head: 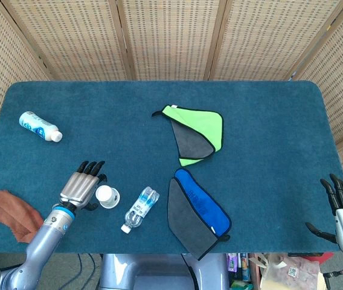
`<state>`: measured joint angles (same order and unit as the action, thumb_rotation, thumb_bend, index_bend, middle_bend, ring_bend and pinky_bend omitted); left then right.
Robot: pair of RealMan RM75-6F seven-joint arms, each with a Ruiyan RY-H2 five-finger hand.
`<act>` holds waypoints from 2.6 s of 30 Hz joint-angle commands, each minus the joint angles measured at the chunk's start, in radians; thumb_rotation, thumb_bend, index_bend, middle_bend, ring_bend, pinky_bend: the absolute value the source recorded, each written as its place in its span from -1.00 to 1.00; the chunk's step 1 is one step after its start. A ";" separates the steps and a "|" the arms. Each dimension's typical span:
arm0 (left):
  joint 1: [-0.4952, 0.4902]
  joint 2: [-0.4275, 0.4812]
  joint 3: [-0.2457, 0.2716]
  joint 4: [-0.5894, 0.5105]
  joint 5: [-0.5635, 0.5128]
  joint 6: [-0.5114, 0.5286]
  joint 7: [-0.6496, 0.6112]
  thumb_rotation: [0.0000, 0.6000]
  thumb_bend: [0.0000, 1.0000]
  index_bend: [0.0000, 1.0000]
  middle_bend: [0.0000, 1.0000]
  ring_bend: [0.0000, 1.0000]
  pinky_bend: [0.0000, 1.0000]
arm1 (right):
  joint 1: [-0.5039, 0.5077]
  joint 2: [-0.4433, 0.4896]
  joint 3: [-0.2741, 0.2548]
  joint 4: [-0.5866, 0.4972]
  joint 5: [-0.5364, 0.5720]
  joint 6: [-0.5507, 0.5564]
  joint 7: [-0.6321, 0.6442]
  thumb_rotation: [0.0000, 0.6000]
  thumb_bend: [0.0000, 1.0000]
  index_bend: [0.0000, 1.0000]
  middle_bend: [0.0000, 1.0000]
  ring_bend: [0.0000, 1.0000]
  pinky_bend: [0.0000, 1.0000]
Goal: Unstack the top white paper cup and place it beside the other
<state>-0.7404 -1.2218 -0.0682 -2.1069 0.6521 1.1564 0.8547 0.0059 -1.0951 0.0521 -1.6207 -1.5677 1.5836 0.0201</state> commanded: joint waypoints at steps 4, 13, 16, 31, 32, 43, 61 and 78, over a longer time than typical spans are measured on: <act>-0.015 -0.014 0.015 0.019 -0.015 0.005 0.000 1.00 -0.52 -0.38 -1.00 -1.00 -1.00 | 0.000 0.000 0.000 0.001 0.000 -0.001 0.000 1.00 -0.76 -1.00 -1.00 -1.00 -1.00; -0.033 -0.026 0.027 0.038 -0.029 0.008 -0.018 1.00 -0.52 -0.38 -1.00 -1.00 -1.00 | 0.000 0.000 0.001 0.001 0.001 0.000 0.001 1.00 -0.76 -1.00 -1.00 -1.00 -1.00; -0.038 -0.030 0.032 0.039 -0.029 0.011 -0.020 1.00 -0.52 -0.37 -1.00 -1.00 -1.00 | 0.000 0.000 0.001 0.000 0.001 0.000 0.001 1.00 -0.76 -1.00 -1.00 -1.00 -1.00; -0.063 -0.051 0.037 0.057 -0.053 0.024 -0.032 1.00 -0.52 -0.32 -1.00 -1.00 -1.00 | 0.000 0.001 0.001 0.001 0.001 -0.001 0.001 1.00 -0.76 -1.00 -1.00 -1.00 -1.00; -0.063 -0.052 0.038 0.058 -0.053 0.025 -0.033 1.00 -0.52 -0.31 -1.00 -1.00 -1.00 | 0.000 0.001 0.001 0.001 0.001 -0.001 0.001 1.00 -0.76 -1.00 -1.00 -1.00 -1.00; -0.072 -0.053 0.047 0.058 -0.054 0.035 -0.035 1.00 -0.52 -0.30 -1.00 -1.00 -1.00 | 0.000 0.002 0.001 0.001 0.001 0.000 0.002 1.00 -0.76 -1.00 -1.00 -1.00 -1.00; -0.086 -0.059 0.059 0.060 -0.072 0.040 -0.028 1.00 -0.52 -0.27 -1.00 -1.00 -1.00 | -0.001 0.002 0.001 0.002 0.001 0.001 0.004 1.00 -0.76 -1.00 -1.00 -1.00 -1.00; -0.083 -0.042 0.048 0.042 -0.050 0.056 -0.058 1.00 -0.52 -0.17 -1.00 -1.00 -1.00 | -0.001 0.003 0.001 0.001 0.001 0.001 0.005 1.00 -0.76 -1.00 -1.00 -1.00 -1.00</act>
<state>-0.8236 -1.2660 -0.0185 -2.0624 0.6008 1.2115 0.7978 0.0045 -1.0924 0.0532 -1.6197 -1.5668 1.5851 0.0246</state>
